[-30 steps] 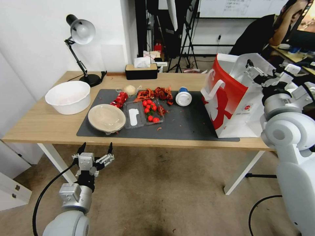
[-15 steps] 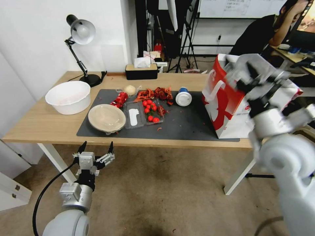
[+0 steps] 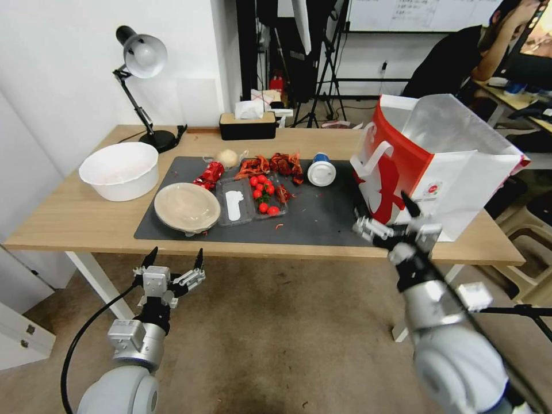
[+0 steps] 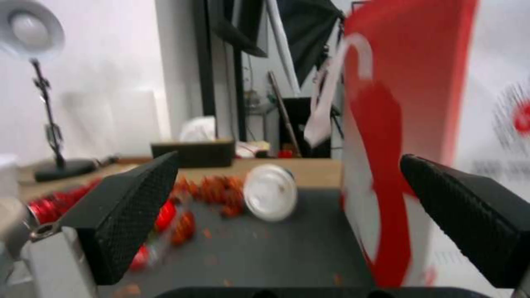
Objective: Pick up the trash from the table and place it into the takeout bag.
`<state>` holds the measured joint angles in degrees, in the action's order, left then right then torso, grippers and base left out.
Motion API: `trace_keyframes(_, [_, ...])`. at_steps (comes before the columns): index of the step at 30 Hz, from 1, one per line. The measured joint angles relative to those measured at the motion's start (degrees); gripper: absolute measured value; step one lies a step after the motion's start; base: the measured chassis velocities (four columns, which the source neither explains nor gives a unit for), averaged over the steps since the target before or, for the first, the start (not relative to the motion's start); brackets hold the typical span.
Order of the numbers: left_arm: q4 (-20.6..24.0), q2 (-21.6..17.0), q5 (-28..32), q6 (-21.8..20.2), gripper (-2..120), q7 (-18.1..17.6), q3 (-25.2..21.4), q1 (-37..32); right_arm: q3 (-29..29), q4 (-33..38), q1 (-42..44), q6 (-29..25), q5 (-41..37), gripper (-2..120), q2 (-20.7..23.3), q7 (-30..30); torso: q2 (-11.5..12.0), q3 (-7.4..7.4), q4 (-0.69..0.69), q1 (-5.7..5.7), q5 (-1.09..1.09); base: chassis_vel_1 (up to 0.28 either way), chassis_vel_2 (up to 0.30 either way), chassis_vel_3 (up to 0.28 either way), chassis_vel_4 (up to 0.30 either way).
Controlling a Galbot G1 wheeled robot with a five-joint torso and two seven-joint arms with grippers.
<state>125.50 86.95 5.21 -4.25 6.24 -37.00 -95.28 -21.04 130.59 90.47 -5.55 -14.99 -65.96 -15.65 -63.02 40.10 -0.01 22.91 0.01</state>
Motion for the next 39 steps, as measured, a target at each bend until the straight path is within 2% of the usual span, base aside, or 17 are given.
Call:
trace_keyframes(7, [-0.17,-0.64,0.71,0.09,100,0.00,-0.14,0.21,3.37,-4.67,3.64,-5.66,4.92,100,-1.85,-2.68,0.00,0.00,0.01,0.00,-0.01,0.000,0.000,0.000,0.000])
trace_keyframes(19, [-0.37,-1.35,1.36,0.10,100,-0.02,-0.41,0.33,4.98,-8.35,5.43,-7.98,6.65,100,-3.67,-5.78,0.00,0.00,0.01,0.01,-0.01,0.000,0.000,0.000,0.000])
trace_keyframes(28, [-0.56,-1.45,1.37,0.10,100,-0.03,-0.33,0.45,4.92,-8.39,4.87,-7.85,6.57,100,-4.10,-5.91,0.00,0.00,0.00,0.01,-0.02,0.000,0.000,0.000,0.000])
trace_keyframes(39, [-0.85,-1.36,1.29,0.09,100,0.08,0.02,0.56,6.06,-8.33,-4.11,-2.31,3.69,100,-3.37,-7.75,0.00,0.00,0.00,0.01,-0.01,0.000,0.000,0.000,0.000])
